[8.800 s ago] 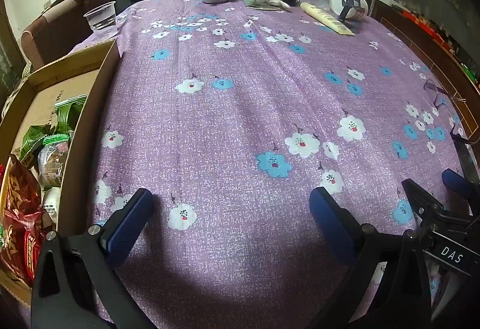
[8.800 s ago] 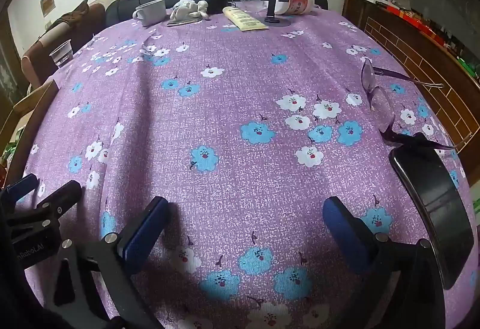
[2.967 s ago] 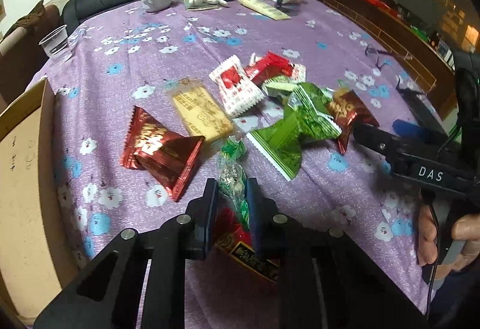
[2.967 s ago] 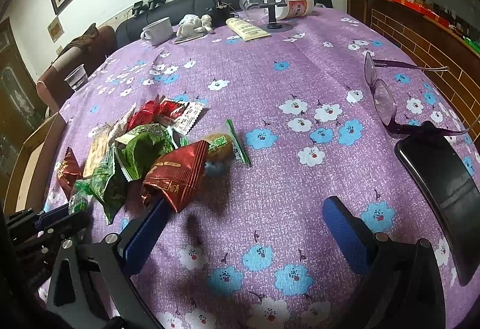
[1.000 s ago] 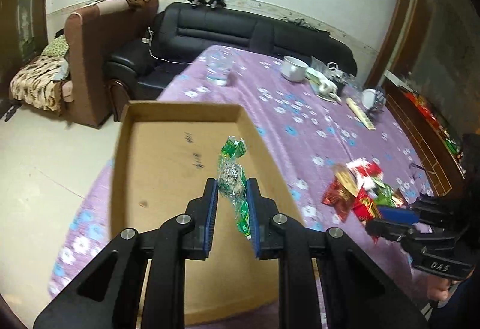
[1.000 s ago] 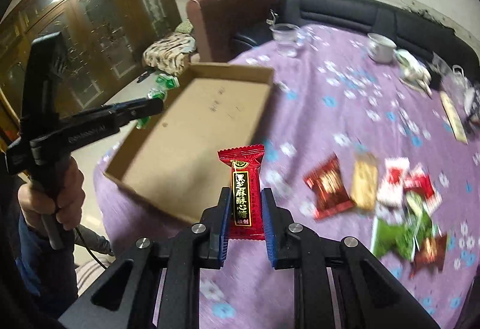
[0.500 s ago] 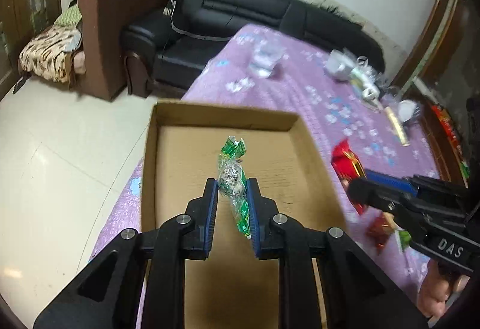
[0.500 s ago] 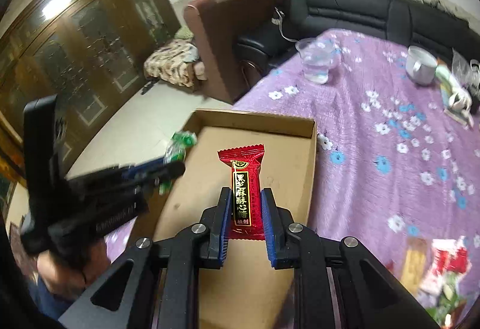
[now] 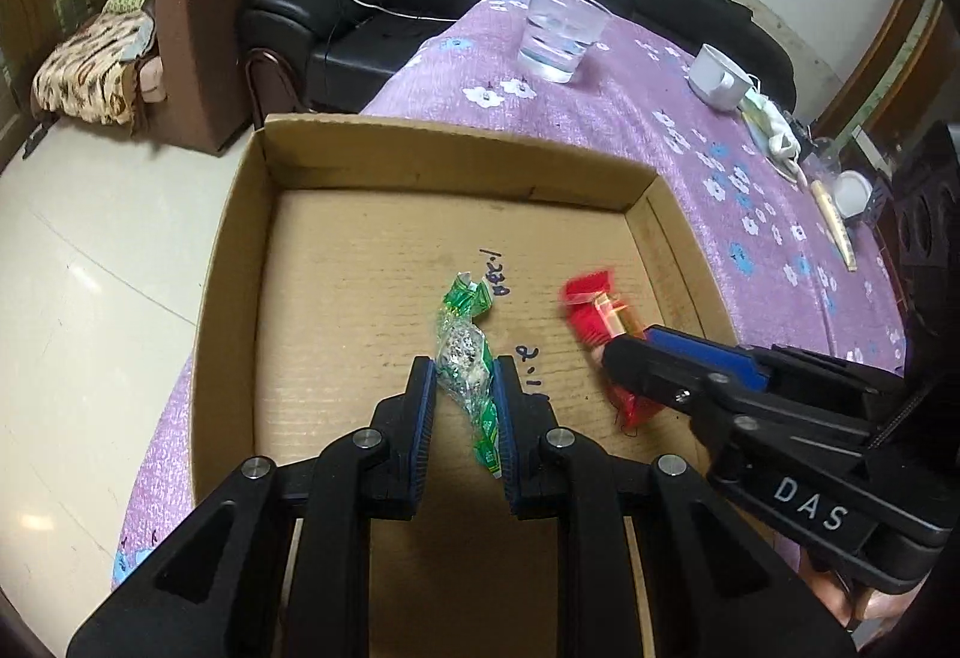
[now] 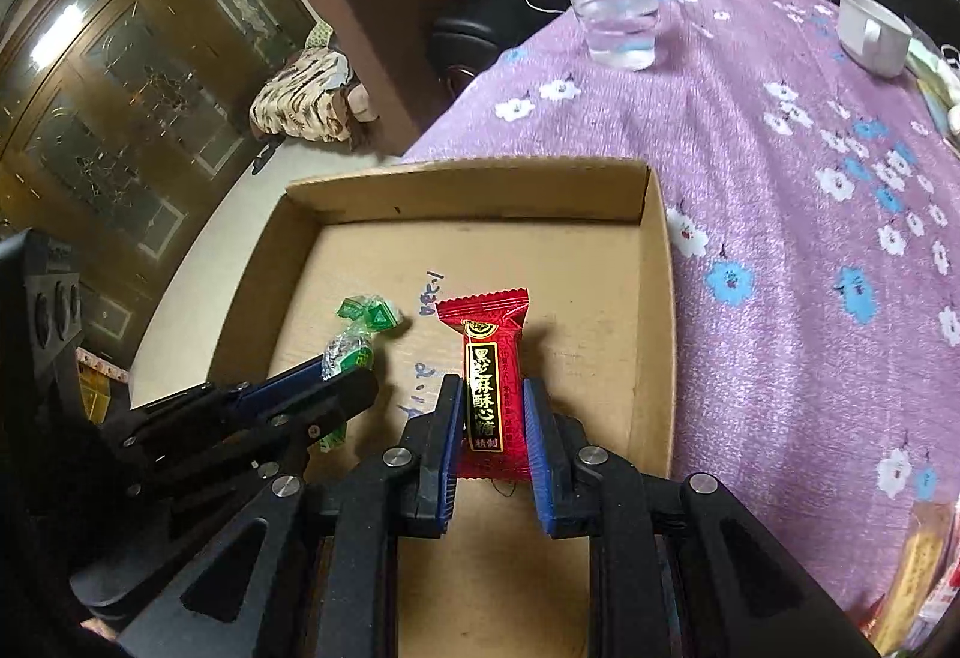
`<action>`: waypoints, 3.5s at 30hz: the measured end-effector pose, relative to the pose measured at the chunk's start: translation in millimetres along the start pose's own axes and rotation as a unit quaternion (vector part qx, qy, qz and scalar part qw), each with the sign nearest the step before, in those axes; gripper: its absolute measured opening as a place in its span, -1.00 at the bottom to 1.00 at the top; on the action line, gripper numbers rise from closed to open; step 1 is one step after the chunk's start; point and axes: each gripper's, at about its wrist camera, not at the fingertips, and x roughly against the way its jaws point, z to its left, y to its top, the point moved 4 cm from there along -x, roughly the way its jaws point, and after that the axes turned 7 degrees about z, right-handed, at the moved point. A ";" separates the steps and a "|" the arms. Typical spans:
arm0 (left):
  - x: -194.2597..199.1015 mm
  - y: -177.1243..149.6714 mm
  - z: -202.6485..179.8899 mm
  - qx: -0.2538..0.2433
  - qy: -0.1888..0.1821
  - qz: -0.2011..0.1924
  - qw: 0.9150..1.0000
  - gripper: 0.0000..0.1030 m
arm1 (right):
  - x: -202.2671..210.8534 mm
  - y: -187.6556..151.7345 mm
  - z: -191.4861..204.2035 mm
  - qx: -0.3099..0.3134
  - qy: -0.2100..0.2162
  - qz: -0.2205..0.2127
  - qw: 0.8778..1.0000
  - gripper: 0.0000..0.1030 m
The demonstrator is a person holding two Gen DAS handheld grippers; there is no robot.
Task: Organize snacks
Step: 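Carry both snacks into the cardboard box and open both grippers, then grasp the red foil snack pack with the left gripper, then grasp the yellow biscuit pack with the right gripper while the left gripper holds the red pack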
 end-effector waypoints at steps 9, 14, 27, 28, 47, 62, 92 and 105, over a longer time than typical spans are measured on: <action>1.6 -0.5 1.1 0.006 -0.013 0.003 1.000 -0.50 | 12.8 -6.2 1.0 0.005 0.017 -0.015 1.000 -0.38; 14.9 -8.1 -2.5 0.010 -0.027 -0.006 1.000 -0.48 | 42.1 -22.2 -3.3 -0.003 0.041 -0.039 0.998 -0.38; 57.8 -48.4 -93.2 -0.048 -0.090 -0.046 0.994 -0.48 | 140.9 -125.4 -76.4 -0.050 0.076 -0.116 0.989 -0.31; 56.8 -52.4 -105.3 -0.056 -0.096 -0.042 0.993 -0.48 | 151.5 -131.8 -88.0 -0.058 0.065 -0.129 0.988 -0.31; -27.8 -77.7 -241.2 -0.101 -0.047 0.044 0.993 0.30 | 195.5 -169.8 -216.4 -0.169 0.077 -0.216 0.959 -0.31; -22.8 -61.8 -239.9 -0.120 -0.073 -0.075 0.987 -0.26 | 175.4 -165.4 -186.9 -0.115 0.041 -0.216 0.969 -0.31; 21.1 -46.7 -199.3 -0.033 -0.047 -0.189 0.980 -0.25 | 95.2 -140.9 -161.3 -0.032 -0.163 -0.099 0.981 -0.32; 19.0 -49.8 -206.2 -0.050 -0.040 -0.190 0.980 -0.25 | 142.9 -148.6 -154.8 -0.041 -0.132 -0.196 0.971 -0.34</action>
